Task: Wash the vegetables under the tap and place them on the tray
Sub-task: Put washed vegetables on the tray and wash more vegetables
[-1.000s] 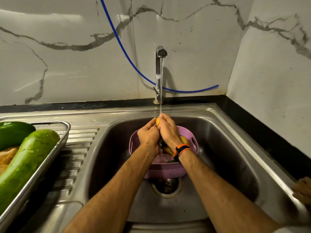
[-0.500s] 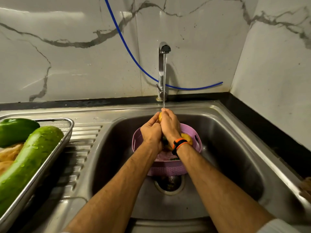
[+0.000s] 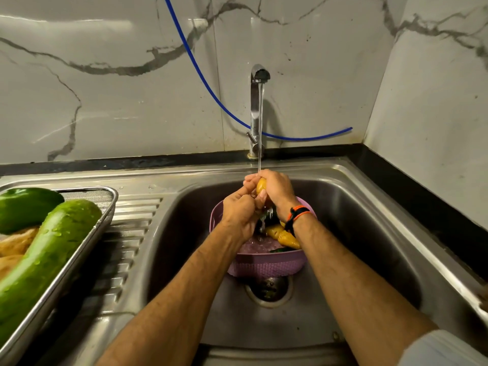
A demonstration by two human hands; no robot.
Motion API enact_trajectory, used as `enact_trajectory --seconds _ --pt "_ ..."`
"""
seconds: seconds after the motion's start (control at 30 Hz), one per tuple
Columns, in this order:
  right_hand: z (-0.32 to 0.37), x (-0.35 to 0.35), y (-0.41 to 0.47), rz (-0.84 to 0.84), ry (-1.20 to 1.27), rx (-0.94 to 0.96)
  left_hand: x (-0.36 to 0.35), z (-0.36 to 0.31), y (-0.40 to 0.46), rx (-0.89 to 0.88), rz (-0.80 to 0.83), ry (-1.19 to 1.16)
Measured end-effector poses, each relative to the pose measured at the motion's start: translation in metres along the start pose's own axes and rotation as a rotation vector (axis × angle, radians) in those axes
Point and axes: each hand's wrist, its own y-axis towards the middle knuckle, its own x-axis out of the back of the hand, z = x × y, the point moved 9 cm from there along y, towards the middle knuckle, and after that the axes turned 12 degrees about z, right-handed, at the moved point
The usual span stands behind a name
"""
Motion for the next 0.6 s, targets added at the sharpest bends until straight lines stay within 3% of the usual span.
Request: enact_trajectory --seconds 0.07,0.17,0.27,0.37,0.47,0.6 --pt "-0.004 -0.008 0.001 0.068 0.091 0.03 0.005 -0.004 0.001 -0.027 -0.062 -0.017" --pt "-0.002 -0.016 0.0 -0.028 -0.132 0.118 0.009 -0.01 -0.001 -0.068 -0.153 0.009" --pt "0.002 -0.005 -0.001 -0.162 -0.21 0.045 0.004 -0.008 -0.001 -0.051 -0.059 0.089" --pt "-0.007 0.0 0.006 -0.036 -0.048 -0.057 0.003 -0.006 0.003 -0.025 0.023 0.196" --pt "-0.016 -0.005 0.008 0.099 0.083 -0.105 0.012 -0.013 0.005 -0.058 -0.048 0.324" --pt "-0.021 -0.007 0.008 0.145 0.036 -0.089 0.021 -0.031 0.002 -0.179 -0.171 0.602"
